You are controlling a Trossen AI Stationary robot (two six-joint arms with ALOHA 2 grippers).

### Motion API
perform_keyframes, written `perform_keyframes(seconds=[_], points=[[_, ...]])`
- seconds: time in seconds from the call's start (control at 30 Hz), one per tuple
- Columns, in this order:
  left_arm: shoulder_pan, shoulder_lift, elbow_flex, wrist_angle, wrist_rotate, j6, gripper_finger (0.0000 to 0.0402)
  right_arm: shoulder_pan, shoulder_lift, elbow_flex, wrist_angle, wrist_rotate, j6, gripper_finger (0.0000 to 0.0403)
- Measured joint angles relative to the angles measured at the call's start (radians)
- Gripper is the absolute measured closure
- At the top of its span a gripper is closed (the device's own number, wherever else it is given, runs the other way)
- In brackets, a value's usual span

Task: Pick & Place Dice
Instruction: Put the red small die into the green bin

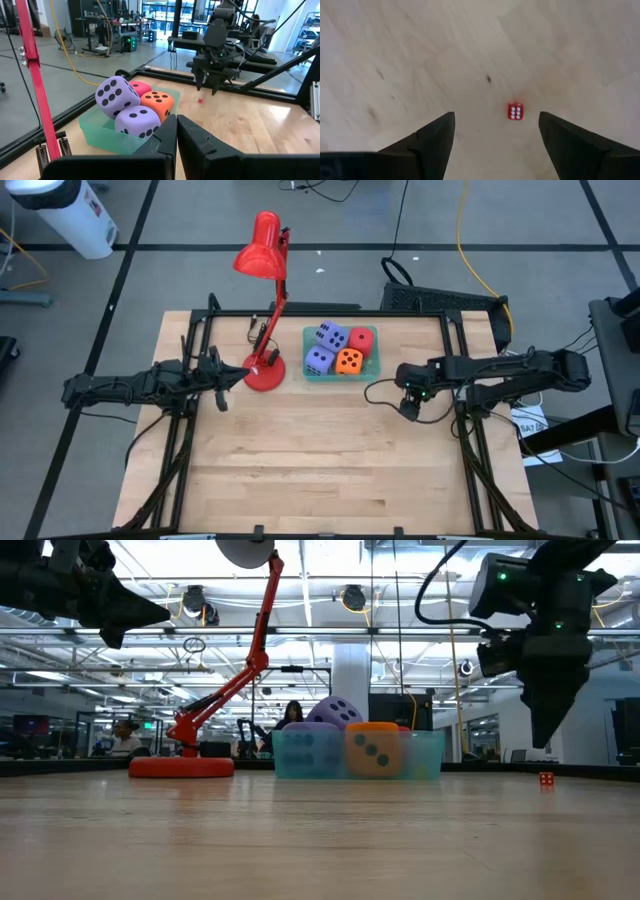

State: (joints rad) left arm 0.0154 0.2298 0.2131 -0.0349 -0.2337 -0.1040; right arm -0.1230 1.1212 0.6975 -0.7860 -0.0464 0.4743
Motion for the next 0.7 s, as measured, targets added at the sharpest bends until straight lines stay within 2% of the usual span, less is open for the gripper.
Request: perform_keyframes(seconds=[0.2,0.7], points=[[0.000,0.000,0.000,0.000,0.000,0.000,0.0380,-0.006,0.049,0.000,-0.033,0.060,-0.051,0.0135],[0.000,0.000,0.000,0.000,0.000,-0.006,0.0380,-0.008,0.226,-0.001,0.019,0.097,-0.097,0.0181]])
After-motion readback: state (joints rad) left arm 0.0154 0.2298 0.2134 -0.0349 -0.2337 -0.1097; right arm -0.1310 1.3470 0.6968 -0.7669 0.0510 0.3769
